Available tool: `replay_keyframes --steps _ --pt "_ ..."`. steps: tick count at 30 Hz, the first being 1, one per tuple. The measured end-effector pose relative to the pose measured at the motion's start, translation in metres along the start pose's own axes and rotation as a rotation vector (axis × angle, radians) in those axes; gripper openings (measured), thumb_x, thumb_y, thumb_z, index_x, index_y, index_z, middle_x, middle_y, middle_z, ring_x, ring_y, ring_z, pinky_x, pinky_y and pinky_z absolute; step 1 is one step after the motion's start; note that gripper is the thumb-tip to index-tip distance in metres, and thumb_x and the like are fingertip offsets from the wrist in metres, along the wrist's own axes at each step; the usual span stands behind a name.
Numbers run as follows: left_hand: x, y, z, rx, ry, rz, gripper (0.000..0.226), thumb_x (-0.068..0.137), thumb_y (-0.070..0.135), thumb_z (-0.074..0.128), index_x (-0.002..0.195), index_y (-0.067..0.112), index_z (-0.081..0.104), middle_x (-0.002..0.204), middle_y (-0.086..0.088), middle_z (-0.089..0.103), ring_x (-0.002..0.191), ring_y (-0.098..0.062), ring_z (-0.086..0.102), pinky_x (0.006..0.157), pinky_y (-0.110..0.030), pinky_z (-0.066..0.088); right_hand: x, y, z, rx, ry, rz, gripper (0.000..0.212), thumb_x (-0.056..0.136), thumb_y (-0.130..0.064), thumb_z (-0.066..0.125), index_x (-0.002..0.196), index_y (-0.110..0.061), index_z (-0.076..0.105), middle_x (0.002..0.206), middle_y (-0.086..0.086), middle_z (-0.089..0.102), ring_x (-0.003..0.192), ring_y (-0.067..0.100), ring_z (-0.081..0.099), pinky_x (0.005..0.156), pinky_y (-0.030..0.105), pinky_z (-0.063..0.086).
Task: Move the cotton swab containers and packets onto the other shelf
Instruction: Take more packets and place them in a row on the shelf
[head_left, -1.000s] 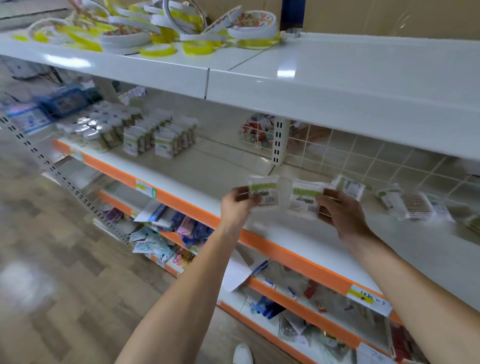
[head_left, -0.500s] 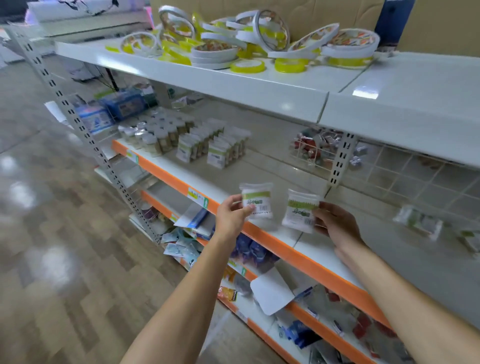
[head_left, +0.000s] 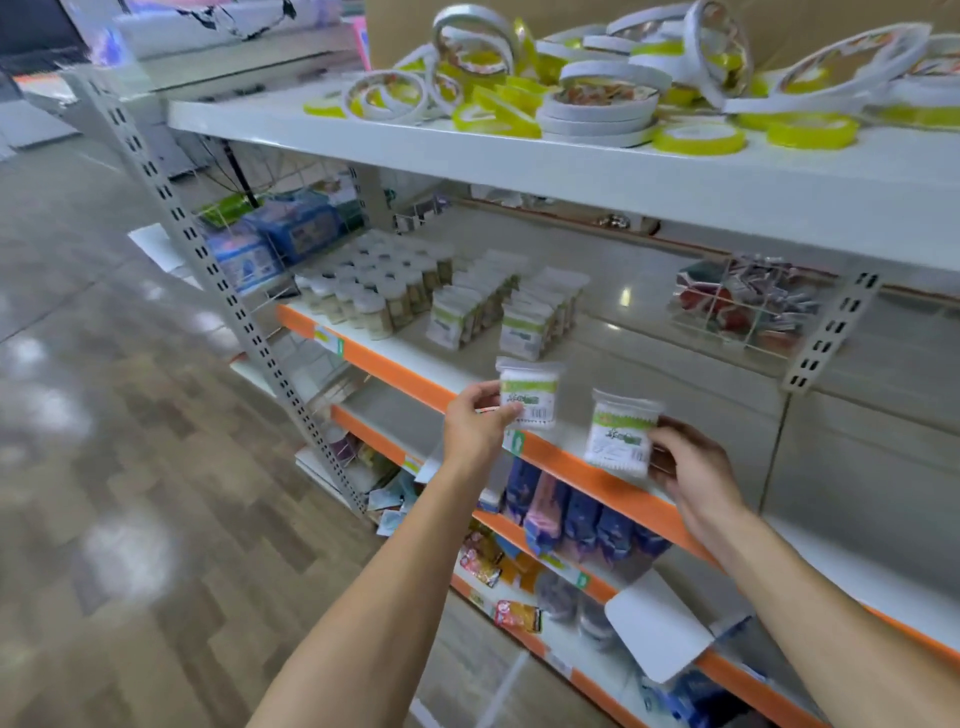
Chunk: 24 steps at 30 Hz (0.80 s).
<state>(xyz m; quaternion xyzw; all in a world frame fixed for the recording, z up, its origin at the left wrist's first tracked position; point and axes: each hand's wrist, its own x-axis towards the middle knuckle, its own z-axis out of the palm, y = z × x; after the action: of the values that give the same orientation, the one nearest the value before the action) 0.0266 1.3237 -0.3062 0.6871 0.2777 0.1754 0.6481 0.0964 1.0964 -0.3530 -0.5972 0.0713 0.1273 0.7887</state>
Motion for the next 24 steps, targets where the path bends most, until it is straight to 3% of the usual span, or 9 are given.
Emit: replay_keyframes --steps 2,6,10,19,24 --pt "0.016 0.001 -0.007 -0.007 0.008 -0.011 0.028 0.082 0.003 0.075 0.109 0.012 0.071 0.1 -0.007 0.071 0.087 -0.018 0.068 0.08 -0.03 0.055 0.007 0.001 0.013 0.015 0.003 0.003 0.014 0.09 -0.007 0.065 0.091 -0.017 0.076 0.092 0.009 0.079 0.08 0.022 0.076 0.08 0.036 0.056" --pt "0.05 -0.002 -0.015 0.038 0.019 -0.018 0.033 0.084 0.011 0.076 0.115 0.014 0.07 0.108 -0.006 0.071 0.098 -0.023 0.069 0.09 -0.038 0.056 0.028 0.0 0.038 -0.002 -0.011 -0.005 0.017 0.09 -0.007 0.063 0.09 -0.018 0.076 0.088 0.005 0.079 0.075 0.018 0.075 0.07 0.03 0.053" --pt "0.087 -0.007 -0.016 0.105 -0.015 0.022 0.037 0.087 0.017 0.074 0.123 0.013 0.066 0.114 -0.003 0.069 0.105 -0.021 0.065 0.095 -0.038 0.053 0.061 0.0 0.062 -0.017 0.013 -0.027 0.015 0.092 -0.01 0.064 0.092 -0.021 0.075 0.082 -0.004 0.077 0.076 0.016 0.067 0.071 0.029 0.048" --pt "0.149 -0.009 -0.001 0.184 -0.081 0.0 0.035 0.089 0.015 0.072 0.124 0.016 0.066 0.117 -0.001 0.07 0.109 -0.017 0.064 0.095 -0.026 0.047 0.099 0.001 0.09 -0.041 0.024 -0.034 0.025 0.093 -0.011 0.061 0.113 -0.02 0.072 0.097 -0.006 0.077 0.081 0.009 0.061 0.063 0.029 0.034" --pt "0.168 -0.008 0.007 0.147 -0.132 -0.012 0.034 0.09 0.01 0.07 0.124 0.01 0.065 0.115 -0.006 0.071 0.107 -0.02 0.066 0.096 -0.032 0.052 0.103 0.007 0.097 0.016 0.038 -0.037 0.028 0.093 -0.006 0.06 0.102 -0.027 0.076 0.092 -0.007 0.074 0.072 0.004 0.056 0.056 0.02 0.036"
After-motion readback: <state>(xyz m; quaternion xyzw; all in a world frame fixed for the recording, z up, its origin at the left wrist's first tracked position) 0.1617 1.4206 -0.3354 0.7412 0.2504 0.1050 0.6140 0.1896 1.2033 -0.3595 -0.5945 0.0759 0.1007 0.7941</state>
